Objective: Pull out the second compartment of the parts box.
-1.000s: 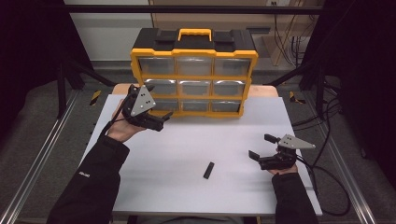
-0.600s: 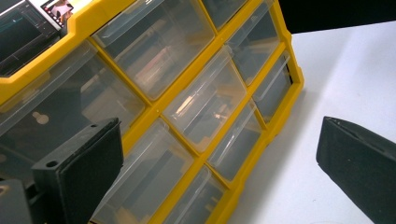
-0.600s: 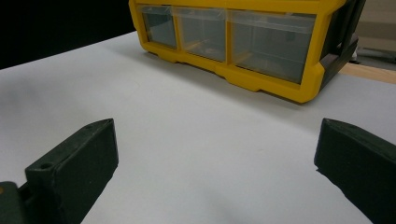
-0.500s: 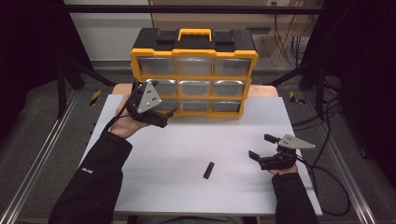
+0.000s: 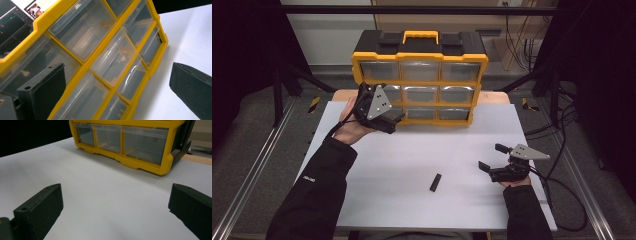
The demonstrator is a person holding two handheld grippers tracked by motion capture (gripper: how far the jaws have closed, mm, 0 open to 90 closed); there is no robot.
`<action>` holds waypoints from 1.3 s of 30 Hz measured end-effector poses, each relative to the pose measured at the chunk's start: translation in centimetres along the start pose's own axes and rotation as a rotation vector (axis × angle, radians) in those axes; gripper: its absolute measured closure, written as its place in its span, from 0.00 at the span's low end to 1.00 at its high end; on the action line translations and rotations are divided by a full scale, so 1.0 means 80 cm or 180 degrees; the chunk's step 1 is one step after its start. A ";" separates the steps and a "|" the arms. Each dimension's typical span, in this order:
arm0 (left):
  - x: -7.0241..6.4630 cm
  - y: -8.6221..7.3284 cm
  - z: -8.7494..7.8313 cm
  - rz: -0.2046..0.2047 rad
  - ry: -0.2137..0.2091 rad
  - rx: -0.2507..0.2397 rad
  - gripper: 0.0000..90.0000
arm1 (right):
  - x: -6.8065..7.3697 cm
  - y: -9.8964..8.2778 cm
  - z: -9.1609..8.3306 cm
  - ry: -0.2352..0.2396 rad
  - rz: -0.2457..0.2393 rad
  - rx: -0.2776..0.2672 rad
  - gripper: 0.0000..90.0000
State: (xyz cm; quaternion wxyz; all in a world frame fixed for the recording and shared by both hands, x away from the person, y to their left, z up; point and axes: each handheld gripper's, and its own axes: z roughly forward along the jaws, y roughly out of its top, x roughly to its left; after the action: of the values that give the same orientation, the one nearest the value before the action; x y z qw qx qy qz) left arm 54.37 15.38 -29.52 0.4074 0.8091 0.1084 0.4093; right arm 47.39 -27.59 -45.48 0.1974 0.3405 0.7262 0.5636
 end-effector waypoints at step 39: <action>0.010 0.034 0.044 0.0577 0.0143 0.0016 0.00 | 0.000 0.000 0.000 0.0001 -0.0010 0.0004 0.00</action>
State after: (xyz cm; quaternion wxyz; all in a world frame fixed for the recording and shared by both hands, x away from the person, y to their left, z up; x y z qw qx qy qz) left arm 57.12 12.02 -28.21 0.3642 0.8073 0.0448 0.4623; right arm 47.38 -27.61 -45.48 0.1979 0.3394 0.7271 0.5629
